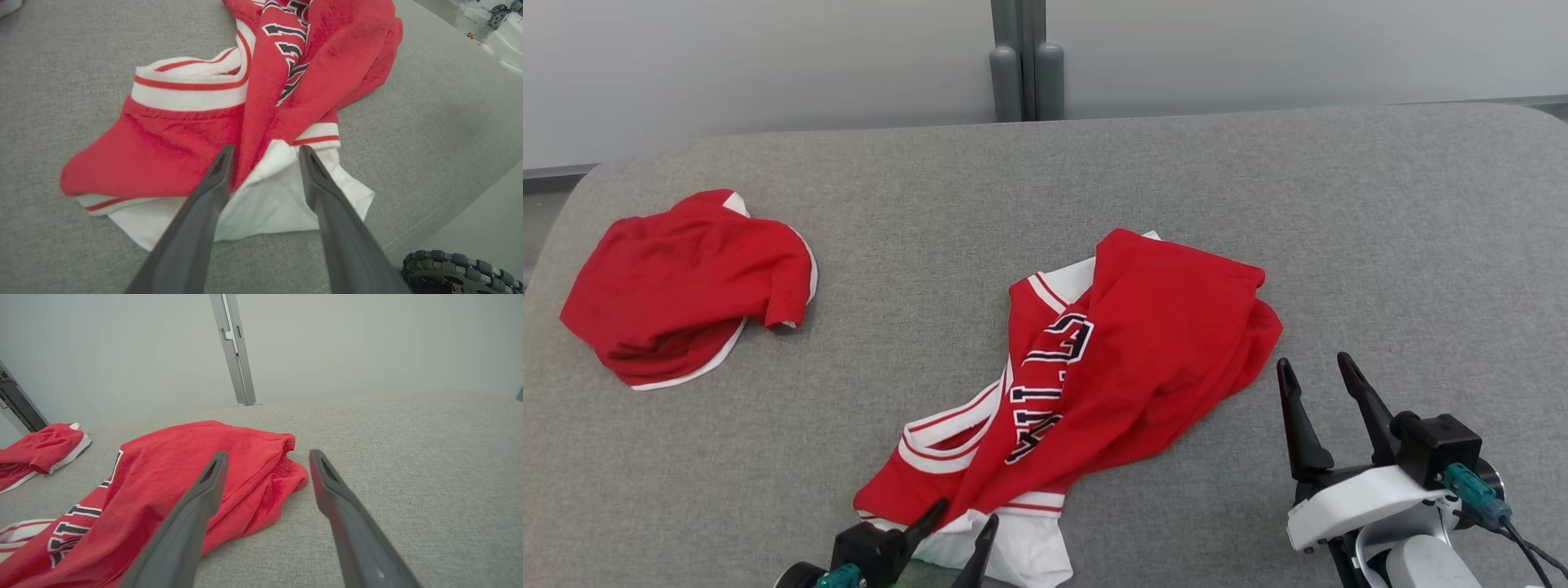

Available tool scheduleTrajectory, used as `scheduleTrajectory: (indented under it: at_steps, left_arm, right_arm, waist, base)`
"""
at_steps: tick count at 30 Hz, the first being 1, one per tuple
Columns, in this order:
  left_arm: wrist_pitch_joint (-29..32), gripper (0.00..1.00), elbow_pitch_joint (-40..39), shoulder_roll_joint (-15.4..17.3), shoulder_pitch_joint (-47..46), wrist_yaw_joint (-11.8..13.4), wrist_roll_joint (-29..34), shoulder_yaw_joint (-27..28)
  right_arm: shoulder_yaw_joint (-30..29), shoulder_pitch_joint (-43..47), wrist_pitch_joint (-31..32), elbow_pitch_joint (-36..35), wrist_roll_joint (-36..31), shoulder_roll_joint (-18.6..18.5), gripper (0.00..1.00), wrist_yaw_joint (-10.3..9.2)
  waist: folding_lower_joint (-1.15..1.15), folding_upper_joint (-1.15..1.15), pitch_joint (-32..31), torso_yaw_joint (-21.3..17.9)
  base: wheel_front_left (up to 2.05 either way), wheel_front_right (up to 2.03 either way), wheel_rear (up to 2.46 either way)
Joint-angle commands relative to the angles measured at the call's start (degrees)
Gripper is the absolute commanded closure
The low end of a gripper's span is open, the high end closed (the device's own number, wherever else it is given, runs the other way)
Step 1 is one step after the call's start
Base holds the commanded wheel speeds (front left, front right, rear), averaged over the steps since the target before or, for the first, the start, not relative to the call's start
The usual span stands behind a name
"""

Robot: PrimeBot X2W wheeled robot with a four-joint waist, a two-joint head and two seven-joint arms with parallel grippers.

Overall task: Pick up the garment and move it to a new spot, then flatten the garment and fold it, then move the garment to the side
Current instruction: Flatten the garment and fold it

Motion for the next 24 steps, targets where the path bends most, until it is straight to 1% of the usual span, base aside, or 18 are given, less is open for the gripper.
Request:
scheduleTrajectory:
  at_steps: [1,4,7,11,12,15,18,20,22,24]
  left_arm:
    - [-0.69,0.0,-0.9,0.71,-0.21,0.33,0.14,0.31]
    - [-1.86,0.0,-4.12,1.21,-1.24,0.48,-0.34,1.46]
    - [-2.56,0.0,-7.24,2.57,-2.57,1.1,-0.07,3.0]
    - [-1.95,0.0,-8.31,4.76,-4.68,2.28,0.65,4.98]
    - [-1.96,0.0,-8.37,4.89,-5.21,2.41,0.45,5.43]
    - [-1.07,0.0,-7.22,6.51,-6.17,2.87,0.86,6.12]
    - [-0.05,0.0,-5.46,7.1,-6.28,2.96,0.19,6.43]
    - [0.46,0.0,-3.9,6.86,-6.05,2.68,-1.0,6.81]
    - [0.97,0.0,-2.03,7.1,-5.92,2.24,-0.77,6.33]
    - [0.89,0.0,0.03,6.28,-5.86,1.81,-1.9,6.37]
  right_arm:
    - [-0.05,0.83,-0.17,0.28,0.19,-0.16,0.0,-0.04]
    - [0.13,0.83,-0.17,0.43,0.3,-0.21,0.0,-0.04]
    - [0.32,0.89,-0.17,0.38,0.34,-0.18,0.0,-0.04]
    - [0.82,0.65,-0.17,0.64,0.46,-0.21,0.0,-0.04]
    - [0.72,0.54,-0.17,0.66,0.49,-0.21,0.0,-0.04]
    - [0.62,0.15,-0.17,0.61,0.45,-0.16,0.0,-0.04]
    - [0.43,-0.01,-0.17,0.36,0.35,-0.07,0.0,-0.04]
    - [0.23,-0.11,-0.17,0.24,0.26,0.03,0.0,-0.04]
    - [0.2,-0.36,-0.17,0.3,0.47,0.06,0.0,-0.04]
    - [0.11,-0.47,-0.17,0.28,0.49,0.08,0.0,-0.04]
  waist:
    - [0.0,0.0,-0.32,0.07]
    - [0.0,0.0,-0.76,-0.05]
    - [0.0,0.0,-0.92,-0.37]
    - [0.0,0.0,-0.76,-1.53]
    - [0.0,0.0,-0.68,-1.83]
    - [0.0,0.0,-0.18,-3.19]
    - [0.0,0.0,0.5,-4.39]
    - [0.0,0.0,0.95,-5.09]
    - [0.0,0.0,1.4,-5.73]
    - [0.0,0.0,1.76,-6.12]
  base:
    - [0.0,0.0,0.0]
    - [0.0,0.0,0.0]
    - [0.0,0.0,0.0]
    - [0.0,0.0,0.0]
    - [0.0,0.0,0.0]
    - [0.0,0.0,0.0]
    - [0.0,0.0,0.0]
    - [0.0,0.0,0.0]
    - [0.0,0.0,0.0]
    - [0.0,0.0,0.0]
